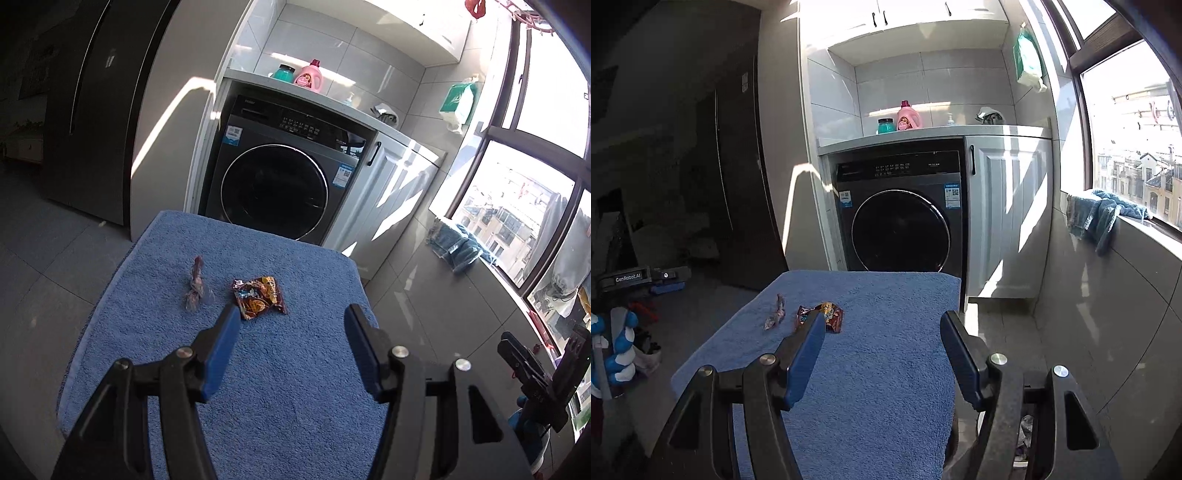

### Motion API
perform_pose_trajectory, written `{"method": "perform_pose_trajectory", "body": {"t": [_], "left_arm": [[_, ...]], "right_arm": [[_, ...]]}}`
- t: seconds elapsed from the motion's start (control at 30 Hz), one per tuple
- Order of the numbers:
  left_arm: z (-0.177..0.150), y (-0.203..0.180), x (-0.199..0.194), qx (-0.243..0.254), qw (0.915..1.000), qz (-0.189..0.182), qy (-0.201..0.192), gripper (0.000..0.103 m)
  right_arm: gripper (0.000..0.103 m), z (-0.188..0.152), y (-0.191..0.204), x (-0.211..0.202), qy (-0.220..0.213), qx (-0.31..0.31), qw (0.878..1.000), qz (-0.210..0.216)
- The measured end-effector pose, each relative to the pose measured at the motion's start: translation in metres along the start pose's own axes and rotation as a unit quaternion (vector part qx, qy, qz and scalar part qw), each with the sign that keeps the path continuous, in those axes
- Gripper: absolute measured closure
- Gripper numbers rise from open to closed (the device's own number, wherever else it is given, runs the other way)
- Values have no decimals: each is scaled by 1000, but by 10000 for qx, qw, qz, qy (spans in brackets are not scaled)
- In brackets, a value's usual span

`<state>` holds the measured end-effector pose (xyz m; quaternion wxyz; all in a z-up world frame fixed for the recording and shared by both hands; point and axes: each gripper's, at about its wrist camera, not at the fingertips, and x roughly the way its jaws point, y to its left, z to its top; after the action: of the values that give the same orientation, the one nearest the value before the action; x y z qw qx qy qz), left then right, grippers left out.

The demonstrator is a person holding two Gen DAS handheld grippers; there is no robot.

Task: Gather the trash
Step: 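Move both open tools back over the remaining trash on the towel, then grasp the clear plastic bottle with the left tool while the right tool grasps the brown snack bag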

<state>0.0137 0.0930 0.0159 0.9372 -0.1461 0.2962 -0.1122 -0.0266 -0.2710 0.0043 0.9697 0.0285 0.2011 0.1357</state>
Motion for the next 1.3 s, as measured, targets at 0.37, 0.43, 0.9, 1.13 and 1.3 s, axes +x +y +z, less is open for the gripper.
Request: {"method": "perform_pose_trajectory", "body": {"t": [0.37, 0.43, 0.9, 1.13, 1.3], "left_arm": [[6, 13, 19, 17, 9999, 134, 44, 46], [7, 23, 25, 6, 9997, 235, 59, 46], [15, 113, 118, -100, 9951, 746, 634, 46], [11, 139, 203, -188, 9898, 700, 1224, 47], [13, 145, 255, -59, 9865, 625, 1510, 48]], "right_arm": [[41, 6, 11, 23, 142, -34, 9998, 122], [41, 5, 11, 32, 230, -29, 9996, 135], [41, 1, 32, 165, 1233, -185, 9909, 507], [41, -7, 61, 261, 1848, -379, 9770, 995], [41, -19, 81, 327, 2179, -424, 9668, 1269]]}}
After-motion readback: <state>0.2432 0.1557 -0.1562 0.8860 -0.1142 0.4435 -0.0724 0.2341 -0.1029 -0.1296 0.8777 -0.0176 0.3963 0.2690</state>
